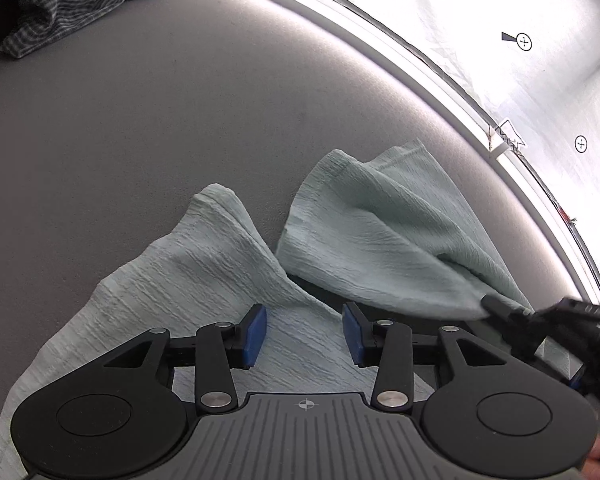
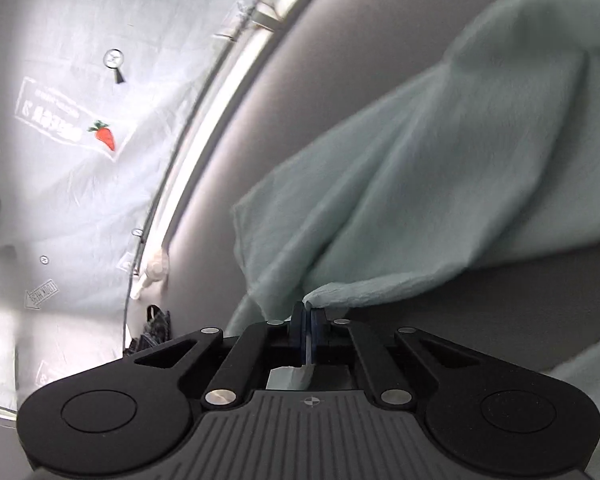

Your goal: Fold clothes

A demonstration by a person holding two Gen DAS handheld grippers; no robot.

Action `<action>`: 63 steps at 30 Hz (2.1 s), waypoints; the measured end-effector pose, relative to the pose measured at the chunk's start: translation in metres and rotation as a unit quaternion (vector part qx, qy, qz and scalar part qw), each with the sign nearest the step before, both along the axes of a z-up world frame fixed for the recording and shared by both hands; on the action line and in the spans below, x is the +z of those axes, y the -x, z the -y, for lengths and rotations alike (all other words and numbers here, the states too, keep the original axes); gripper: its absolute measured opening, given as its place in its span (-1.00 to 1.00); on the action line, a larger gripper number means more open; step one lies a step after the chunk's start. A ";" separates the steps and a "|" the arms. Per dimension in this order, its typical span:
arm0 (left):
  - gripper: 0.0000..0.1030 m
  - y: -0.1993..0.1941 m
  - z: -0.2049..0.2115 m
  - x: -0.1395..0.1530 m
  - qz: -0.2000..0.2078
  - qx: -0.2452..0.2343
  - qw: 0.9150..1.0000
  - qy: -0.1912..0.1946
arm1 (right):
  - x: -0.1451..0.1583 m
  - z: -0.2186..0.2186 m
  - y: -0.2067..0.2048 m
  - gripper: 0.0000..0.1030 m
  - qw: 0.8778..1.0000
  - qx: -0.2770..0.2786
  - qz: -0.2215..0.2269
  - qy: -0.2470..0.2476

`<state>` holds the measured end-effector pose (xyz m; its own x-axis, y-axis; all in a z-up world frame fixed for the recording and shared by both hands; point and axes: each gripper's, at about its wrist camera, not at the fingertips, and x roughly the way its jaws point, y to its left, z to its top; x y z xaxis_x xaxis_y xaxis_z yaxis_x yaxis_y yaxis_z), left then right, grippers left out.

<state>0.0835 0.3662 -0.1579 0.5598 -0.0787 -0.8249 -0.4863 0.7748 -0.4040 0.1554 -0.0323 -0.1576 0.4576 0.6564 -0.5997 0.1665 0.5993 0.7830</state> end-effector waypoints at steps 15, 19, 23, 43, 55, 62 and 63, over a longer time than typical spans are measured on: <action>0.26 -0.022 -0.001 -0.003 0.007 -0.040 0.999 -0.015 | 0.037 0.106 -0.093 -0.08 0.972 -0.188 0.099 0.101; 0.33 -0.030 0.005 -0.001 0.005 -0.049 0.998 -0.026 | 0.021 0.081 -0.054 0.03 0.984 -0.092 0.088 0.126; 0.36 -0.031 0.008 0.001 0.003 -0.054 0.998 -0.031 | 0.003 0.054 -0.040 0.03 0.990 -0.072 0.063 0.104; 0.42 -0.032 0.001 0.008 0.012 -0.061 0.998 -0.012 | 0.061 0.051 -0.163 0.30 0.969 -0.117 0.189 0.105; 0.41 -0.133 -0.004 0.013 0.063 -0.084 0.994 0.042 | 0.018 0.125 -0.024 0.34 0.969 -0.120 0.091 0.196; 0.22 -0.181 -0.004 -0.011 0.049 -0.059 0.991 0.105 | 0.007 0.179 0.056 0.34 0.961 -0.151 0.030 0.230; 0.08 -0.185 -0.004 -0.014 0.047 -0.053 0.991 0.114 | 0.009 0.185 0.061 0.34 0.959 -0.157 0.030 0.235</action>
